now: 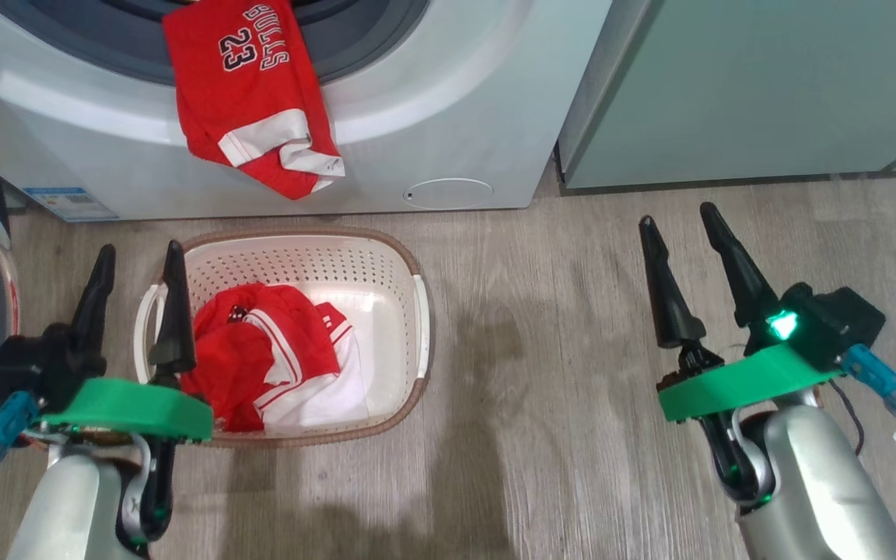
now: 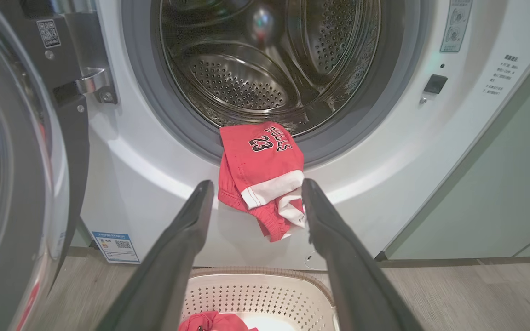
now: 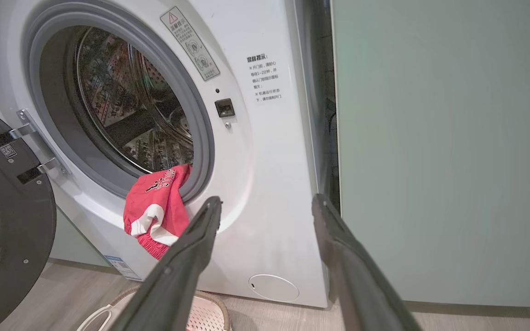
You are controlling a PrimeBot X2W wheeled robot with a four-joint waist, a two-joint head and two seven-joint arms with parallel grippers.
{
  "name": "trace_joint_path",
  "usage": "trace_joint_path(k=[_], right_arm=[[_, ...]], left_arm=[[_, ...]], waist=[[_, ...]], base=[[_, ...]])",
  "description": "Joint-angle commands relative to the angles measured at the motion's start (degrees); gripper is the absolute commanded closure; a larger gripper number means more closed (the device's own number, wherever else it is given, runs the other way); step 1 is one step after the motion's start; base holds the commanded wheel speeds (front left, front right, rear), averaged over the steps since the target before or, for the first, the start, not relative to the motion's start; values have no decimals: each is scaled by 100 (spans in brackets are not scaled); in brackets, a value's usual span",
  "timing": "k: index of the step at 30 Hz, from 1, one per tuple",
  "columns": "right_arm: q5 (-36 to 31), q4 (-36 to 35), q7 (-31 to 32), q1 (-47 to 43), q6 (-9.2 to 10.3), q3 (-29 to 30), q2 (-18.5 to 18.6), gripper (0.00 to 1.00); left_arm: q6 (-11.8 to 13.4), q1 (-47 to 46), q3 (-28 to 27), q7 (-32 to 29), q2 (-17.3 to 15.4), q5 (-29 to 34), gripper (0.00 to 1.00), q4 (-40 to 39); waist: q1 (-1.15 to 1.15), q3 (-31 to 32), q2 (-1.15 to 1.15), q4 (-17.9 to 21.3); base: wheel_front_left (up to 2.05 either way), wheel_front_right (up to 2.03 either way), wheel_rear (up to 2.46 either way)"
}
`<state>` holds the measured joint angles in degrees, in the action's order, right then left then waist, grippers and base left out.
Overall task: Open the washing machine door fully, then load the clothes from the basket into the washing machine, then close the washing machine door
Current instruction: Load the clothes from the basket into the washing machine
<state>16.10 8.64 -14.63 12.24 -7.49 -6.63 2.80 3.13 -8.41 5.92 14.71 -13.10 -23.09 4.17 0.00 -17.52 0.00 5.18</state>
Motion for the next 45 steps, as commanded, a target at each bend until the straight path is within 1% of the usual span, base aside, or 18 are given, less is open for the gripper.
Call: trace_joint_path(k=[1, 13, 16, 19, 23, 27, 30, 33, 36, 45], right_arm=[[-51, -175, -37, -2, 0, -109, 8, 0], [-15, -242, -33, 46, 0, -156, 8, 0], [34, -312, -33, 58, 0, -194, 8, 0], [90, -395, -34, 101, 0, -254, 8, 0], [184, -479, -35, 216, 0, -388, 8, 0], [324, -556, -36, 335, 0, -482, 8, 0], [420, -600, -36, 381, 0, -532, 8, 0], [500, -643, -36, 382, 0, -530, 8, 0], [538, -673, -36, 372, 0, -521, 8, 0], [625, -742, -37, 447, 0, -616, 8, 0]], left_arm=[[-33, -175, -243, 29, -61, 83, 0, -137], [-91, -366, -372, 29, 10, 223, 0, 2], [-135, -630, -311, -73, -32, 225, 0, 95], [-230, -1090, -237, -331, -110, 190, 0, 312], [-410, -1889, -140, -794, -226, 91, 0, 889], [-597, -2654, -107, -1224, -374, -41, 0, 1781], [-660, -3086, -175, -1483, -546, -141, 0, 2493], [-652, -3432, -291, -1592, -749, -198, 0, 3065], [-616, -3705, -359, -1597, -961, -176, 0, 3478], [-735, -4327, -292, -1508, -1323, -97, 0, 4229]], waist=[[0, -3, 0, -5], [0, -117, 0, 25], [0, -266, 0, 85], [0, -484, 0, 188], [0, -812, 0, 413], [0, -1059, 0, 659], [0, -1188, 0, 838], [0, -1293, 0, 962], [0, -1392, 0, 1037], [0, -1639, 0, 1167]], base=[[0, 0, 0], [0, 0, 0], [0, 0, 0], [0, 0, 0], [0, 0, 0], [0, 0, 0], [0, 0, 0], [0, 0, 0], [0, 0, 0], [0, 0, 0]])
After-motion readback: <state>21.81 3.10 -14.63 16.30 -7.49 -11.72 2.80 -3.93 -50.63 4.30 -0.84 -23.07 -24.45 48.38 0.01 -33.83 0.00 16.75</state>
